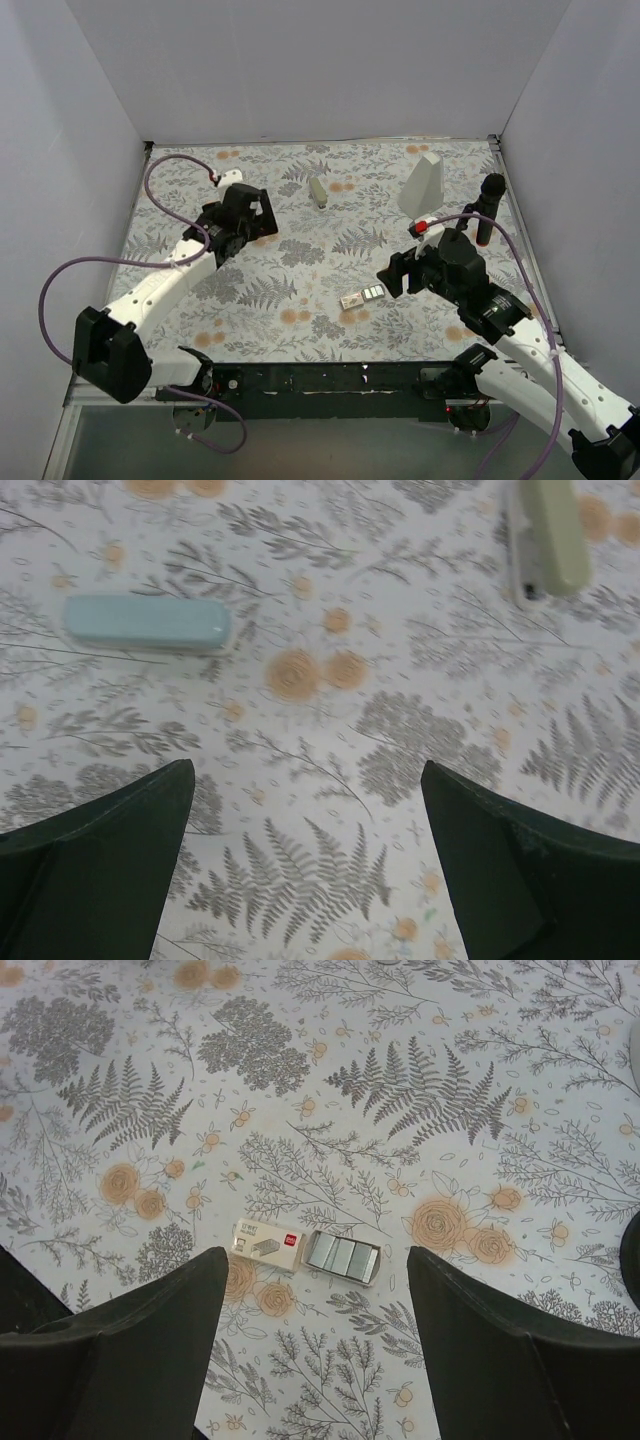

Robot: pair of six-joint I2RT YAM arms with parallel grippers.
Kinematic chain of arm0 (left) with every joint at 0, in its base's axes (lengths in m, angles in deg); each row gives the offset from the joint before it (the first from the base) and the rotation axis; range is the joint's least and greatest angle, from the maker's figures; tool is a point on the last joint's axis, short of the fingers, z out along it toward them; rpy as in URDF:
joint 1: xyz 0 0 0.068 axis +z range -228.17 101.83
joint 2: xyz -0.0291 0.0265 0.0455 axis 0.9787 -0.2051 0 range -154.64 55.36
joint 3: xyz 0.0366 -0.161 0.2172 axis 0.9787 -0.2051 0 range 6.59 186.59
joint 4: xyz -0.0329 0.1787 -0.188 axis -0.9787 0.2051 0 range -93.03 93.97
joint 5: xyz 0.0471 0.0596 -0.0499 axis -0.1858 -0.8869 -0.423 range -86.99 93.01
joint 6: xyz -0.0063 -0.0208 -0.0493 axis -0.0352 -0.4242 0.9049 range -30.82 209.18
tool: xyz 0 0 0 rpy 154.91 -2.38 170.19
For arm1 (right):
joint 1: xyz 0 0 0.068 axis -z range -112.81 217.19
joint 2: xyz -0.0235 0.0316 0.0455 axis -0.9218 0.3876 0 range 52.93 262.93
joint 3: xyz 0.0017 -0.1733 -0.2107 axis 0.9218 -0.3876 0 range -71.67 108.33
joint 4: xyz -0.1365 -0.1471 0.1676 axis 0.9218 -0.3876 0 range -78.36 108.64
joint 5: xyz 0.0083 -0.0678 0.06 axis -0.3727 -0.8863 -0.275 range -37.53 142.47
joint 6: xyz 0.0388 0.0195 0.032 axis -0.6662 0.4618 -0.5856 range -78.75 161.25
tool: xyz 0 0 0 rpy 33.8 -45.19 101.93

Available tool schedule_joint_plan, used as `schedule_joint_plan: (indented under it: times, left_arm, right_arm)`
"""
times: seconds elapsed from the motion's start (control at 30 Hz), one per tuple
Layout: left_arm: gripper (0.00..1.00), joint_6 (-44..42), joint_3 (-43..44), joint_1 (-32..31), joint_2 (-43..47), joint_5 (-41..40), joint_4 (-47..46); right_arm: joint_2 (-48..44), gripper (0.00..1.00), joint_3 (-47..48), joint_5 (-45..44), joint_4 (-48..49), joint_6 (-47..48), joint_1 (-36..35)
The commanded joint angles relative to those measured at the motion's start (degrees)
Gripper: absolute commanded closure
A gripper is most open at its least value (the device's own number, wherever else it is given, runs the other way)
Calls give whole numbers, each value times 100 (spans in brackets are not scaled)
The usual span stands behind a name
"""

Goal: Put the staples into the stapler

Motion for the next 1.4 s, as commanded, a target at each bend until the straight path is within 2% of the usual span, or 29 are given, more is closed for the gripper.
schedule_joint_plan:
  times: [0.0, 0.23, 0.4, 0.57, 0.7, 0.9, 0.93, 0.97, 1.03, 1.13, 1.3, 1.37]
  left_arm:
    - [2, -630, 615, 971, -728, -85, 735]
    - [2, 898, 888, 2192, -1433, 126, 1094]
    - [2, 1768, 1134, 2449, -1776, 65, 1122]
    - [2, 1981, 1652, 2642, -2365, 240, 1087]
    - [2, 1543, 1872, 2660, -2699, 110, 1113]
    - [2, -1258, 1426, 2704, -2077, 494, -71]
    - [2, -1602, 1320, 2721, -1780, 930, -482]
    - [2, -2327, 1206, 2722, -1655, 1231, -687]
    - [2, -3034, 740, 2739, -1391, 1881, -1152]
    - [2, -3940, 283, 2739, -1030, 2182, -1540]
    - [2, -5977, 115, 2739, -845, 3272, -1349]
    - [2, -6218, 176, 2739, -950, 3299, -1269]
  right_arm:
    - [-178, 19, -134, 416, 82, 555, -1]
    - [51, 19, -169, 609, 205, 688, -10]
    - [-194, 19, -450, 838, 442, 591, -10]
    - [-318, 19, -442, 856, 451, 582, -10]
    - [-266, 20, -433, 847, 390, 591, -19]
    - [-327, 21, -451, 1119, 469, 635, -19]
    - [-327, 21, -442, 1137, 469, 644, -19]
    - [-345, 21, -450, 1137, 469, 652, -10]
    - [-380, 21, -477, 1155, 495, 652, -19]
    - [-406, 21, -494, 1286, 531, 652, -19]
    - [-459, 21, -503, 1409, 557, 670, -19]
    - [-485, 21, -521, 1488, 592, 661, -27]
